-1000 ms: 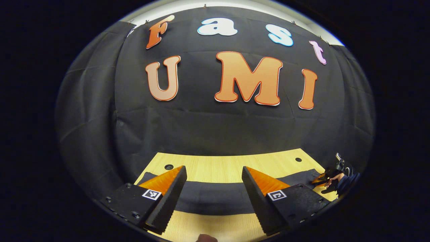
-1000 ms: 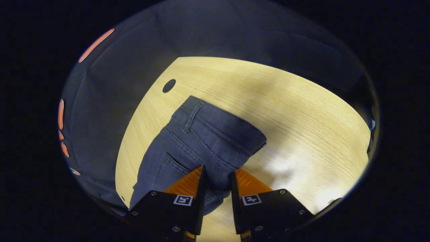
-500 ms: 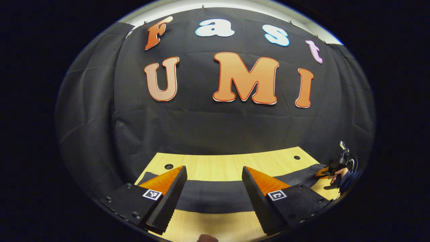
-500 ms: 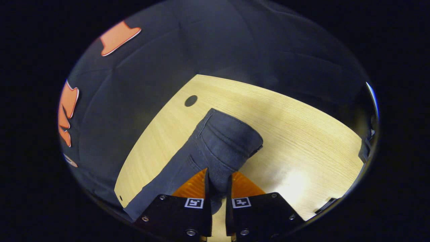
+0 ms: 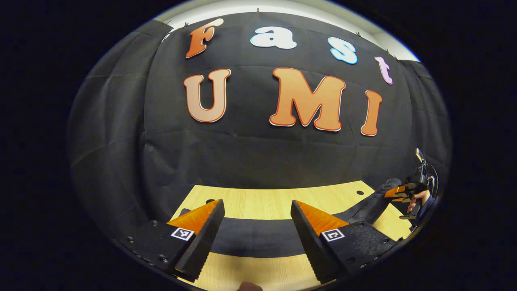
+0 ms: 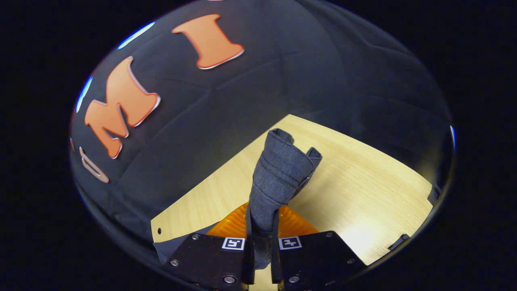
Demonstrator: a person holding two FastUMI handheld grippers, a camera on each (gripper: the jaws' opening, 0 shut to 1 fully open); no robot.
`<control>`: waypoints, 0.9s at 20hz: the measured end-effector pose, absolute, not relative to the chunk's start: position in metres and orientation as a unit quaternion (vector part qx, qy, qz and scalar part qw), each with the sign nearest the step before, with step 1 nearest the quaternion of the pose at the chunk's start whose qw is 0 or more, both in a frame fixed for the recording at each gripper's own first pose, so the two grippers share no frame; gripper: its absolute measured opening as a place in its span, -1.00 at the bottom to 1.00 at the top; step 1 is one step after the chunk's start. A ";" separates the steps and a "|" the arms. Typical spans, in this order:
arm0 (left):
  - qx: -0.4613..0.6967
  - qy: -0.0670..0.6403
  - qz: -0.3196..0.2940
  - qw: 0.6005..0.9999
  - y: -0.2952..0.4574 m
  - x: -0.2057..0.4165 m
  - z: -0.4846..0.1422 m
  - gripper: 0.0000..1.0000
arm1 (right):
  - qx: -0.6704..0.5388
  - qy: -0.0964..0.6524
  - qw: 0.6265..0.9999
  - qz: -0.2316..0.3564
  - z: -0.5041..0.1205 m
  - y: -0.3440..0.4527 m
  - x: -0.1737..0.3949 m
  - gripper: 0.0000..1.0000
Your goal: Grasp the waist and the cuffs of the jeans and fold them to make the two legs overlap; first hold the waist and fold one-third of the jeans toward the cuffs, then hold the cuffs and fold the remaining one-third in the same direction to finish folding.
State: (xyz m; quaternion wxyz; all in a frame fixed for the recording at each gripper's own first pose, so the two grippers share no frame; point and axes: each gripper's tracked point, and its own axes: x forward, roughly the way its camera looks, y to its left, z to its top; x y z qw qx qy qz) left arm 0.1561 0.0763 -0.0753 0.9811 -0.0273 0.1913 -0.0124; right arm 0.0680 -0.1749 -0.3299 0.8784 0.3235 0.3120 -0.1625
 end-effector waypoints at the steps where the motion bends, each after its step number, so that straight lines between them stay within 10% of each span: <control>1: -0.029 0.192 -0.010 0.981 0.084 0.155 -0.078 0.96 | 0.313 0.311 0.885 -0.149 -0.319 -0.167 0.068 -0.67; 18: -0.040 0.203 0.070 0.976 0.181 0.121 -0.100 0.96 | 0.187 0.366 0.911 0.045 -0.296 0.032 0.089 -0.68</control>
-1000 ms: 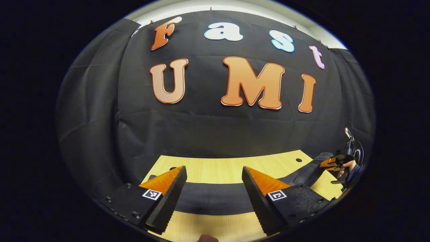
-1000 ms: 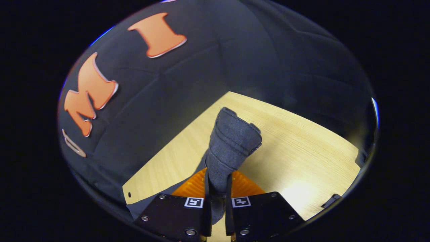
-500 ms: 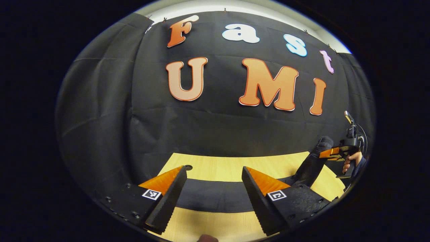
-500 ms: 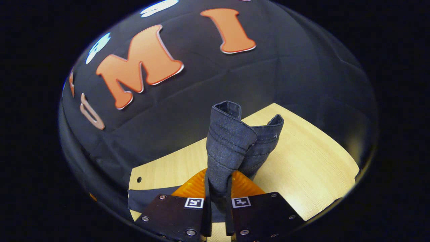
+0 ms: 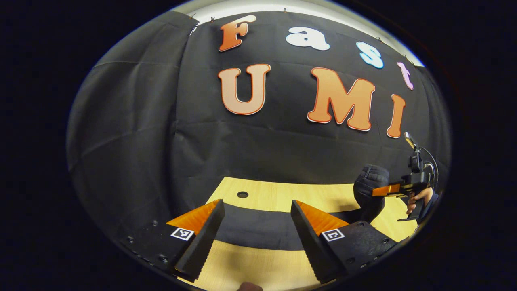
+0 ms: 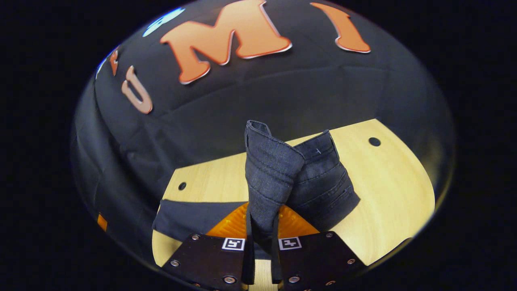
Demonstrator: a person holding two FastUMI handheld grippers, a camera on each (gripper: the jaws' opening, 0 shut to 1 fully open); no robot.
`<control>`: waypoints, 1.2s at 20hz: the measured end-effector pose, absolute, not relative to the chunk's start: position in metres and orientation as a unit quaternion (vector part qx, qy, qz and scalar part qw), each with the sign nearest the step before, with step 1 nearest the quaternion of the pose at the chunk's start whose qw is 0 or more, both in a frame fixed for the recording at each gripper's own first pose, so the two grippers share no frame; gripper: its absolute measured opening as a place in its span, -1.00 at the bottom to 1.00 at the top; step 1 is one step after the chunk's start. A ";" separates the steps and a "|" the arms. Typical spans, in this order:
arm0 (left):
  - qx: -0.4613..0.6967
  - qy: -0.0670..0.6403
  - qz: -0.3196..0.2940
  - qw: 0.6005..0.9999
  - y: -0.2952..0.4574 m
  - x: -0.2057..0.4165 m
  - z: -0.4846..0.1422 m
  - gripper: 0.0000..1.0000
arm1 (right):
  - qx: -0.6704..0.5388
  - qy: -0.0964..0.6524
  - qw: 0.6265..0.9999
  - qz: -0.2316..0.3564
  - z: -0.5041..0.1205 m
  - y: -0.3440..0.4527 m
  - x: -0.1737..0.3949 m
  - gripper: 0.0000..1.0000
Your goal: Grasp the waist and the cuffs of the jeans and fold them to make the two legs overlap; first hold the waist and fold one-third of the jeans toward the cuffs, then hold the cuffs and fold the remaining one-third in the same direction to finish folding.
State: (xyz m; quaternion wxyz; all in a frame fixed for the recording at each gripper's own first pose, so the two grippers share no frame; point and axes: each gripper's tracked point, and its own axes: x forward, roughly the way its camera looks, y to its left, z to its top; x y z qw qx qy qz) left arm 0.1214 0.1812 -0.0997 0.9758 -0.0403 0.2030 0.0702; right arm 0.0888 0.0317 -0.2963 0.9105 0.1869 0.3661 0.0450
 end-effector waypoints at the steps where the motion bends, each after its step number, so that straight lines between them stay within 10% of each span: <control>1: -0.041 0.207 0.074 0.975 0.185 0.120 -0.105 0.96 | 0.182 0.375 0.907 0.058 -0.303 0.044 0.090 -0.68; 10: -0.075 0.256 0.112 0.957 0.225 0.110 -0.148 0.97 | 0.201 0.418 0.873 0.154 -0.317 0.100 0.068 -0.02; 16: -0.184 0.368 0.152 0.899 0.267 0.124 -0.226 0.97 | 0.184 0.373 0.900 0.131 -0.303 0.072 0.076 0.88; 24: -0.323 0.502 0.201 0.777 0.307 0.146 -0.324 0.97 | 0.185 0.318 0.929 0.053 -0.262 0.005 0.051 0.96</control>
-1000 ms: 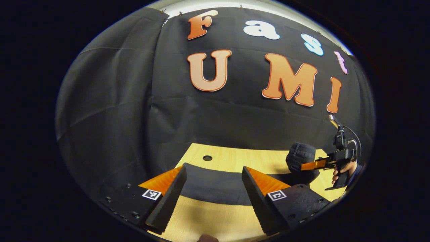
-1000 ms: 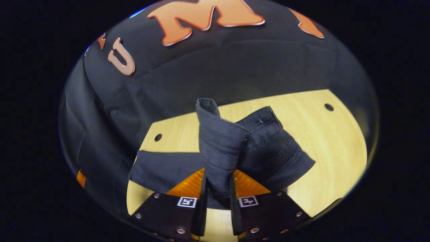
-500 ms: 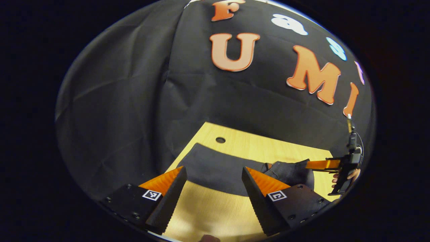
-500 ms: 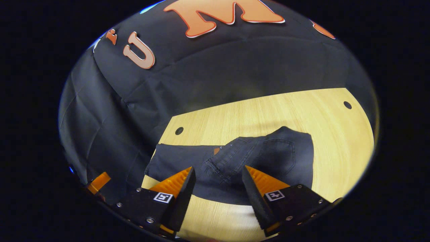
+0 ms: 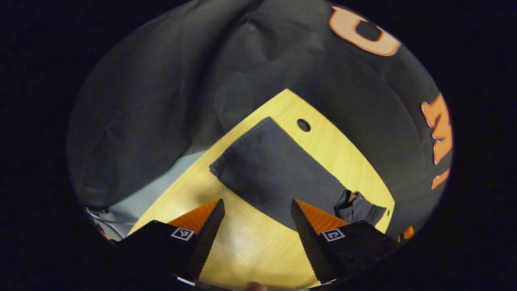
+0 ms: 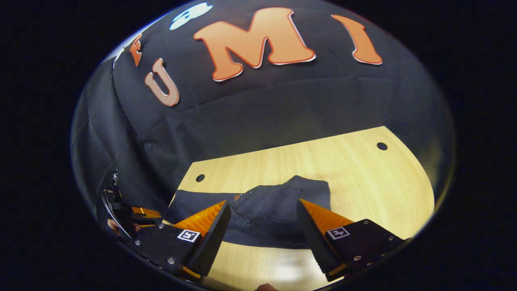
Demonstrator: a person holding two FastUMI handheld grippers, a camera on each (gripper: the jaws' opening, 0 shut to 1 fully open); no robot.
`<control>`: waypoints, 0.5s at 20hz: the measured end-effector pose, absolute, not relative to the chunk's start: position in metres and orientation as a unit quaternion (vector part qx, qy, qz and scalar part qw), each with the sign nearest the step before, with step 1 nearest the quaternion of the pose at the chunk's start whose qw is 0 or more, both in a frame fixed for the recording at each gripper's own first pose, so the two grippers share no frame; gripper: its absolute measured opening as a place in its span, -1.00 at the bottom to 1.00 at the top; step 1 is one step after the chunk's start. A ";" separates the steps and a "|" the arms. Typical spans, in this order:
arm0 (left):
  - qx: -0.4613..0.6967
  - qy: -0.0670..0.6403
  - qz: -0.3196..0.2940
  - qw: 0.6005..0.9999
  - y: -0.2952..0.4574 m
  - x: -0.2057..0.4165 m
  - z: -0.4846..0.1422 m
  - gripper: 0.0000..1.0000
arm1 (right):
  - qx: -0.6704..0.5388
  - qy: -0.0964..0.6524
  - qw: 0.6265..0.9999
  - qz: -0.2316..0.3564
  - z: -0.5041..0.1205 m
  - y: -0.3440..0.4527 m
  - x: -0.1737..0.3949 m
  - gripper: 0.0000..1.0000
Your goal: Grasp the waist and the cuffs of the jeans and fold them to make the two legs overlap; first hold the waist and fold one-third of the jeans toward the cuffs, then hold the cuffs and fold the remaining one-third in the same direction to finish folding.
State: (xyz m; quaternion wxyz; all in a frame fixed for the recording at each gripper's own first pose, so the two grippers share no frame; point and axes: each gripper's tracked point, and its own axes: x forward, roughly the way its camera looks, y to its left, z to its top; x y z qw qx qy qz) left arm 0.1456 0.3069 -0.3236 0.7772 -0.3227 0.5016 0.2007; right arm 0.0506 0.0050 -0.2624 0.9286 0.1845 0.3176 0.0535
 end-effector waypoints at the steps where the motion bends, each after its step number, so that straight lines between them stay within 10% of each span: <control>1: -0.330 0.514 0.214 0.763 0.316 0.148 -0.338 0.96 | 0.185 0.314 0.930 0.041 -0.261 -0.002 0.046 0.97; 10: -0.247 0.587 0.313 0.705 0.365 0.171 -0.413 0.93 | 0.194 0.308 0.931 -0.017 -0.253 -0.039 0.001 0.97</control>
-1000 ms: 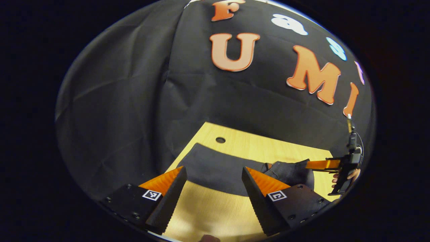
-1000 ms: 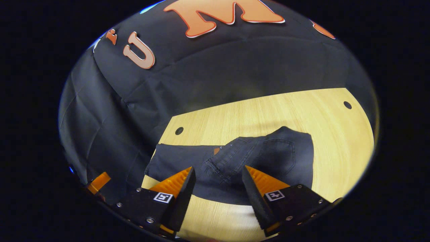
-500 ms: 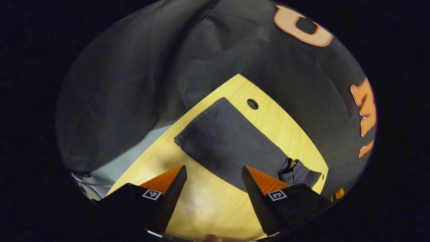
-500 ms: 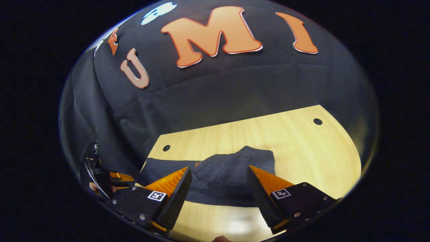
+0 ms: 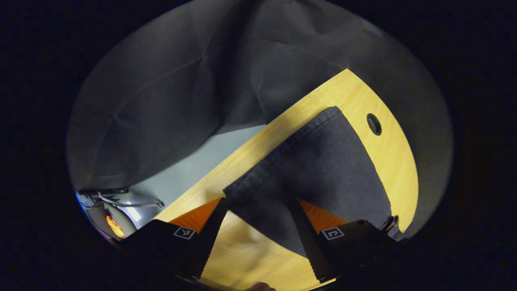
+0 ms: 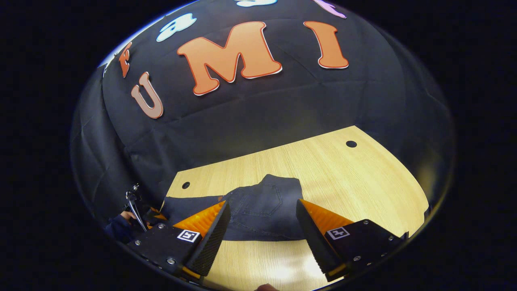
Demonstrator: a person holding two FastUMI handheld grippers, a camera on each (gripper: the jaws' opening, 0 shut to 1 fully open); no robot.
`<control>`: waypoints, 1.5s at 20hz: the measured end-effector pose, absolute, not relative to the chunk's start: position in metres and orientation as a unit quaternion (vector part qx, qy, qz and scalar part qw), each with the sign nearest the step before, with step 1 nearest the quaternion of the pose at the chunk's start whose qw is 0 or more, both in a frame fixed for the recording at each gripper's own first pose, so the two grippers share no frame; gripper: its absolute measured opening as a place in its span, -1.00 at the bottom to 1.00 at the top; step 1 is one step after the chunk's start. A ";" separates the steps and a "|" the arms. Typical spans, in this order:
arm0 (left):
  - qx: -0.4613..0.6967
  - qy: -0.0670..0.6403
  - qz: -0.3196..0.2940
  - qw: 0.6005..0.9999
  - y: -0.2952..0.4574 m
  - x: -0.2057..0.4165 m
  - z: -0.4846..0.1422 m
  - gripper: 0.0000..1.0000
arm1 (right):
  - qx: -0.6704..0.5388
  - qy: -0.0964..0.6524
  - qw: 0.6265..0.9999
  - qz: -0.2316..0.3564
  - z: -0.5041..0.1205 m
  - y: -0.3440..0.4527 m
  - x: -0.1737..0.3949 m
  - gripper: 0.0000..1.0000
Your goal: Grasp the waist and the cuffs of the jeans and fold them to make the two legs overlap; first hold the waist and fold one-third of the jeans toward the cuffs, then hold the cuffs and fold the remaining one-third in the same direction to finish folding.
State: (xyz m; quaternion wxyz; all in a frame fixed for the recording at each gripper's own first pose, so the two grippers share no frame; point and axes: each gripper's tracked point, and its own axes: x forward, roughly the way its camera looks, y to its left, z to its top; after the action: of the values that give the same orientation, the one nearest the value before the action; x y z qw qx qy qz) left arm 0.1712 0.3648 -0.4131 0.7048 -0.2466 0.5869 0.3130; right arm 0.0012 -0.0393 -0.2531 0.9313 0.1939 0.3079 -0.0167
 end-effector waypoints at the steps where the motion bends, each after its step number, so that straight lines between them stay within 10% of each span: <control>1: -0.231 0.597 0.312 0.702 0.362 0.169 -0.414 0.96 | 0.194 0.308 0.931 -0.016 -0.252 -0.041 0.001 0.97; 6: -0.198 0.578 0.267 0.746 0.356 0.197 -0.415 0.65 | 0.202 0.310 0.929 -0.006 -0.249 -0.046 0.003 0.97; 9: -0.196 0.546 0.231 0.781 0.343 0.207 -0.418 -0.66 | 0.204 0.310 0.928 -0.001 -0.251 -0.052 0.007 0.97; 11: -0.232 0.529 0.233 0.782 0.346 0.204 -0.412 -0.87 | 0.205 0.310 0.928 0.008 -0.248 -0.057 0.006 0.97; 30: -0.196 0.323 0.090 0.922 0.276 0.209 -0.151 -0.94 | 0.174 0.265 0.948 0.009 -0.226 -0.109 0.038 0.97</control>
State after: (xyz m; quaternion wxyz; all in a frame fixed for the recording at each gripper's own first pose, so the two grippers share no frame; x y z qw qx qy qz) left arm 0.2085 0.2764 -0.1514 0.9215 -0.1962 0.3229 0.0895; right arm 0.0384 -0.1087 -0.2261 0.9483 0.1738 0.2654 0.0088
